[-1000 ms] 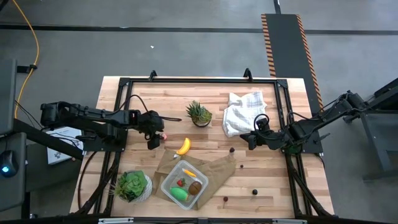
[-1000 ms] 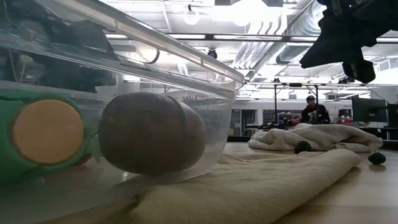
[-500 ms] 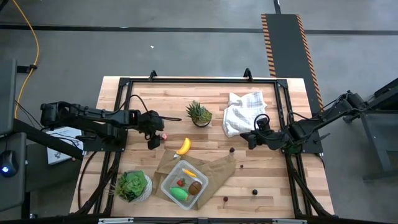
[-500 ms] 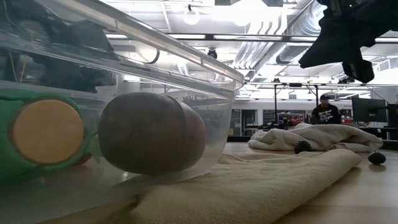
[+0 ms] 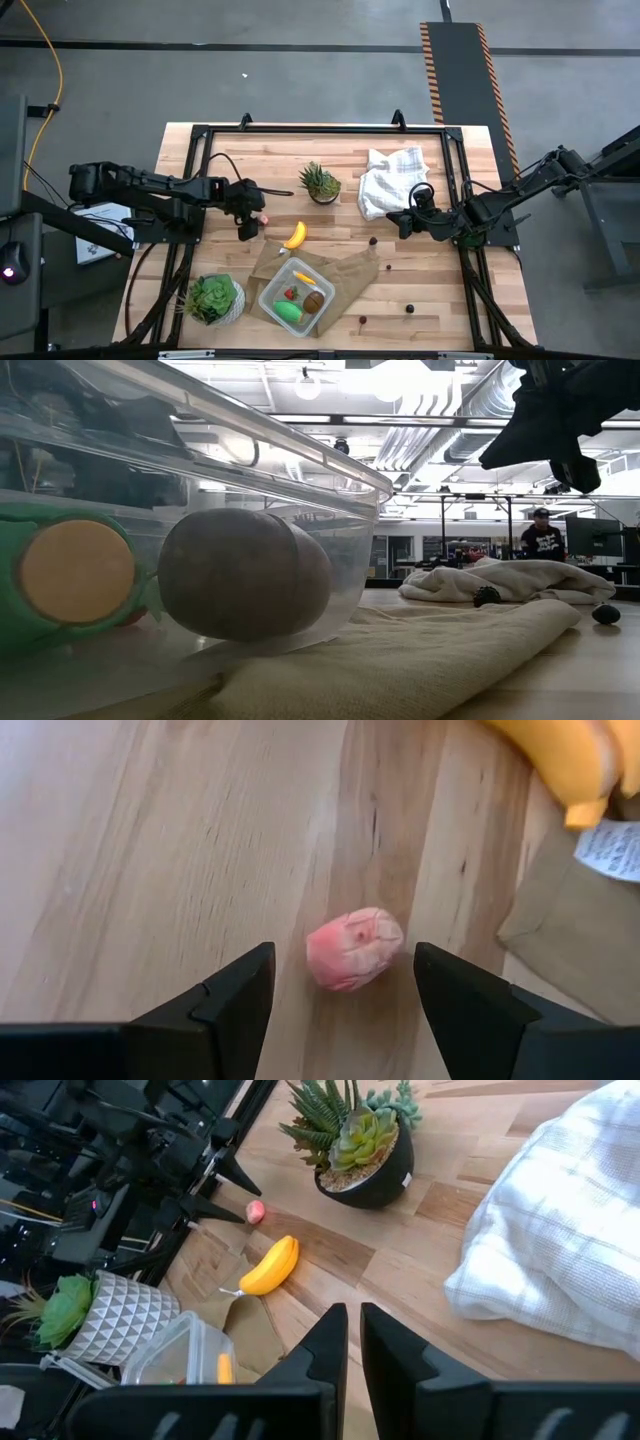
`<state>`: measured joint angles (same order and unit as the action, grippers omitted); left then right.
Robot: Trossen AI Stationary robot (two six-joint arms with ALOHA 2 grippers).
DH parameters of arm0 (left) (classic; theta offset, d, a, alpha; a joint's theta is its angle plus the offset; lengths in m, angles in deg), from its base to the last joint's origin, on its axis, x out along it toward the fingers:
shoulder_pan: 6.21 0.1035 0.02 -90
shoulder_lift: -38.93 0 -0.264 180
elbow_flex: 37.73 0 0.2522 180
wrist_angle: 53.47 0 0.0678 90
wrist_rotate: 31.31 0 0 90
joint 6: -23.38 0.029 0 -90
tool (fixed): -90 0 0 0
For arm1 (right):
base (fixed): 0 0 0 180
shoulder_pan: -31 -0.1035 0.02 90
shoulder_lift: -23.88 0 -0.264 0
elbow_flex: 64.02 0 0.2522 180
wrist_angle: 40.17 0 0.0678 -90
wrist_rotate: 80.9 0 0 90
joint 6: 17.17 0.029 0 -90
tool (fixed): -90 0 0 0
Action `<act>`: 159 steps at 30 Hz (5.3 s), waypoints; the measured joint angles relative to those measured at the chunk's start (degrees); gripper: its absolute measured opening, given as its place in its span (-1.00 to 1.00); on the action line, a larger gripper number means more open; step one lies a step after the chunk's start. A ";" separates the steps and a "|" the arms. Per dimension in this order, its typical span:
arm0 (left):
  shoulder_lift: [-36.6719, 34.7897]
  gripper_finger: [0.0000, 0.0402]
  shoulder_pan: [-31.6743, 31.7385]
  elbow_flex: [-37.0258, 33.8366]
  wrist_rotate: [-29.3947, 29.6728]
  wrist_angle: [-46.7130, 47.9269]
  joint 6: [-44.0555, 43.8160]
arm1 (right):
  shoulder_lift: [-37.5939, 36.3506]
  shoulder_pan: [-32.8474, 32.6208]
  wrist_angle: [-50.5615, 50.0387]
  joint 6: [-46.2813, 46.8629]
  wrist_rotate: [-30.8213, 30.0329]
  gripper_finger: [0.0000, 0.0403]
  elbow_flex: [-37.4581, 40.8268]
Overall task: Pick and placing Produce into tupperware
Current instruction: Put the peach into the container
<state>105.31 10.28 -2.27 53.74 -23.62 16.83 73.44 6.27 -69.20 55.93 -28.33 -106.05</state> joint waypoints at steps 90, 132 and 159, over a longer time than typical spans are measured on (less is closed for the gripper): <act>0.27 0.13 0.00 0.00 3.42 -0.07 2.06 | 0.00 0.00 0.02 -0.05 -1.42 -0.90 0.00; 6.54 -0.06 0.00 2.32 2.31 -0.35 7.13 | 0.00 0.01 0.04 0.39 -1.62 -0.90 0.00; 6.83 -0.14 -0.02 3.74 1.95 0.76 7.55 | 0.00 0.00 -0.22 -0.03 -1.62 -0.90 0.00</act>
<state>112.14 10.26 1.46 55.68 -22.85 24.38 73.43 6.27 -69.42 55.91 -29.94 -106.05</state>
